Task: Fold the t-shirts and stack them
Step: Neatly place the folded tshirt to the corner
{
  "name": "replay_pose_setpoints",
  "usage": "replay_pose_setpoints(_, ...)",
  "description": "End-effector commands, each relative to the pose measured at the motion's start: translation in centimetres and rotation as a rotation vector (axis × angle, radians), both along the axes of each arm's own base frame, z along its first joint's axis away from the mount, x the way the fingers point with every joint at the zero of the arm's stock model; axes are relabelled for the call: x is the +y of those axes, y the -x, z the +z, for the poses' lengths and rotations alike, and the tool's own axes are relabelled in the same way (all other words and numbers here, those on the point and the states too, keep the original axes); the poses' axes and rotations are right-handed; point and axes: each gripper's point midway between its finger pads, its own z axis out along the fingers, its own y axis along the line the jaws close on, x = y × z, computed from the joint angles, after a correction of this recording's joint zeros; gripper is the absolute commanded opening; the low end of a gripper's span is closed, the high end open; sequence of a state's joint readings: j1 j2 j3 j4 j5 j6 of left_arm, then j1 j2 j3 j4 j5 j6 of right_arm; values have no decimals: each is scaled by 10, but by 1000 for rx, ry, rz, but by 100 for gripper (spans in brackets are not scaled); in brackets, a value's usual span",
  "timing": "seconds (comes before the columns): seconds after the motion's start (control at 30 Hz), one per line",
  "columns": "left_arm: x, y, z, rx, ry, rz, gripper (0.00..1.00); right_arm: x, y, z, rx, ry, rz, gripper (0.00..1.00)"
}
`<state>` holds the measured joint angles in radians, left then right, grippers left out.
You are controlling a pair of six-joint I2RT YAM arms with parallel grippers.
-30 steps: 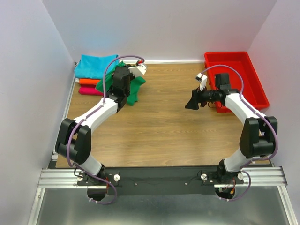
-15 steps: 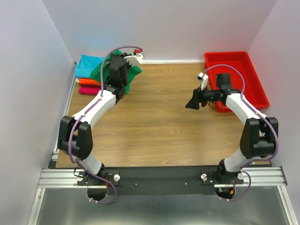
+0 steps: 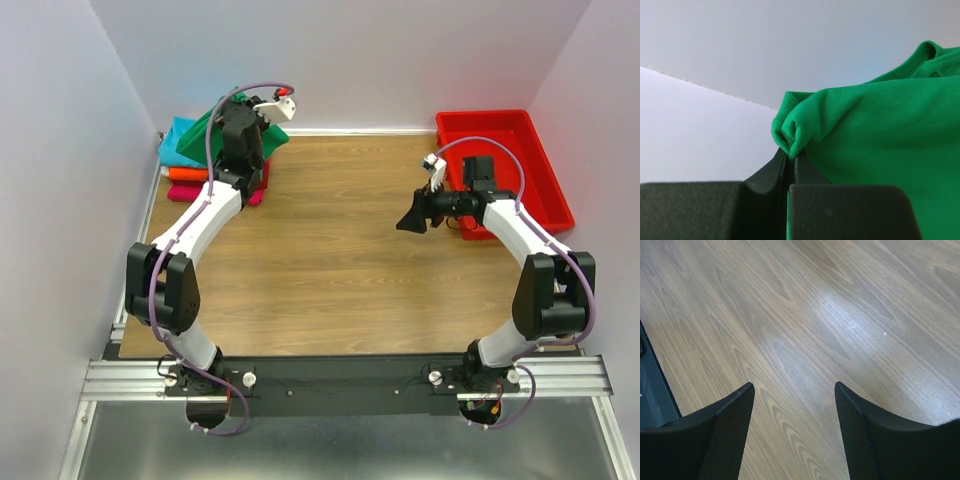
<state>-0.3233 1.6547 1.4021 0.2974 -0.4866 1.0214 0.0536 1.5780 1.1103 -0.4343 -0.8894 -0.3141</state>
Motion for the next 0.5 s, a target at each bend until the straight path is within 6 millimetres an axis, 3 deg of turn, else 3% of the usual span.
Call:
replay_pose_setpoints(0.0, 13, -12, 20, -61, 18, 32, 0, -1, 2, 8, -17, -31, 6, 72)
replay_pose_setpoints(0.17, 35, -35, 21, -83, 29, 83, 0, -1, 2, 7, -15, -32, 5, 72)
replay_pose_setpoints(0.23, 42, -49, 8, -69, 36, 91, 0, -2, 2, 7, -15, -33, 3, 72)
replay_pose_setpoints(0.27, 53, -54, 15, -90, 45, 111, 0, -2, 2, 7, -12, -34, 3, 72)
replay_pose_setpoints(0.3, 51, -61, 12, -90, 53, 106, 0, -3, 2, 7, -12, -34, 1, 72)
replay_pose_setpoints(0.33, 63, -72, -4, -72, 64, 127, 0, -3, 1, 7, -14, -35, 1, 72)
replay_pose_setpoints(0.47, 99, -101, -26, -101, 152, 188, 0, -6, 1, 3, 0, -38, -5, 72)
